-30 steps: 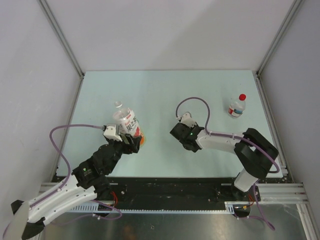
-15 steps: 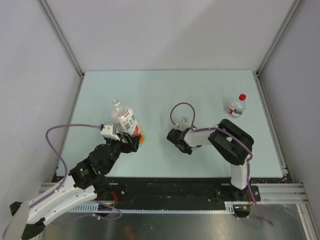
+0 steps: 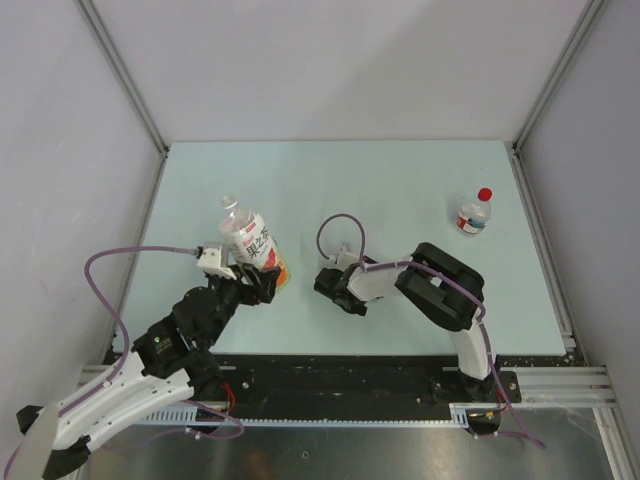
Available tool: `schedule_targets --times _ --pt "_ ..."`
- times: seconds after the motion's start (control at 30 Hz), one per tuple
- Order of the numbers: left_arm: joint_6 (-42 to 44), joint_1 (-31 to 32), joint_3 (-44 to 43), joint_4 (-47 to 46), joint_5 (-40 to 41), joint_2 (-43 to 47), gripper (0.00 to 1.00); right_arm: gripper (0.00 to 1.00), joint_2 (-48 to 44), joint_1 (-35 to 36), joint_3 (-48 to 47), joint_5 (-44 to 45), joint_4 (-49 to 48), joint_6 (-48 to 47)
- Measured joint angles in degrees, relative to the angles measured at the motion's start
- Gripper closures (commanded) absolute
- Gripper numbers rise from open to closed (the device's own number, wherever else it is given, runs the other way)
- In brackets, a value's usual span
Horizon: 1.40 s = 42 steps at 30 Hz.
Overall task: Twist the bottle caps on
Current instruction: Move the bottle cap to the center of the board, then pick up the bottle cap from the center of the board.
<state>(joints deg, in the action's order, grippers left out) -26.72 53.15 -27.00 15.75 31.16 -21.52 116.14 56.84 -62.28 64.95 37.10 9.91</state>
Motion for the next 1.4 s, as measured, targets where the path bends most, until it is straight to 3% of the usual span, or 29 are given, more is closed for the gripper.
schedule_targets --times 0.17,0.43,0.53,0.7,0.77,0.93,1.17,1.27,1.4 --pt "-0.3 0.0 0.0 0.4 0.0 0.1 1.00 0.77 3.0 2.5 -4.5 -1.3 3.6 4.9" --pt "-0.4 0.0 0.0 1.2 0.0 0.1 1.00 0.60 3.5 7.1 -8.3 -4.3 6.9 12.6" --pt "-0.4 0.0 0.0 1.3 0.0 0.2 1.00 0.45 2.5 8.3 -8.7 -5.0 7.0 14.0" --pt "-0.4 0.0 0.0 1.4 0.0 0.6 1.00 0.07 -2.4 8.5 -8.6 -6.5 7.7 19.1" --pt "-0.3 0.0 -0.2 1.4 -0.4 0.5 1.00 0.02 -6.8 8.2 -7.5 -6.6 7.6 22.6" --pt "0.5 0.0 -1.5 1.2 -3.4 -1.8 1.00 0.01 -26.2 3.7 2.8 -12.7 2.3 26.3" --pt "10.5 4.0 -2.2 -5.0 -12.4 -9.8 1.00 0.06 -55.8 -14.6 22.3 -35.1 -8.0 26.8" --pt "17.4 8.6 -2.2 -8.5 -13.4 -13.6 1.00 0.10 -59.6 -19.5 25.1 -42.0 -8.2 26.7" --pt "26.8 14.4 -2.3 -11.6 -11.6 -20.3 1.00 0.19 -57.8 -23.8 26.0 -47.6 -8.2 25.8"
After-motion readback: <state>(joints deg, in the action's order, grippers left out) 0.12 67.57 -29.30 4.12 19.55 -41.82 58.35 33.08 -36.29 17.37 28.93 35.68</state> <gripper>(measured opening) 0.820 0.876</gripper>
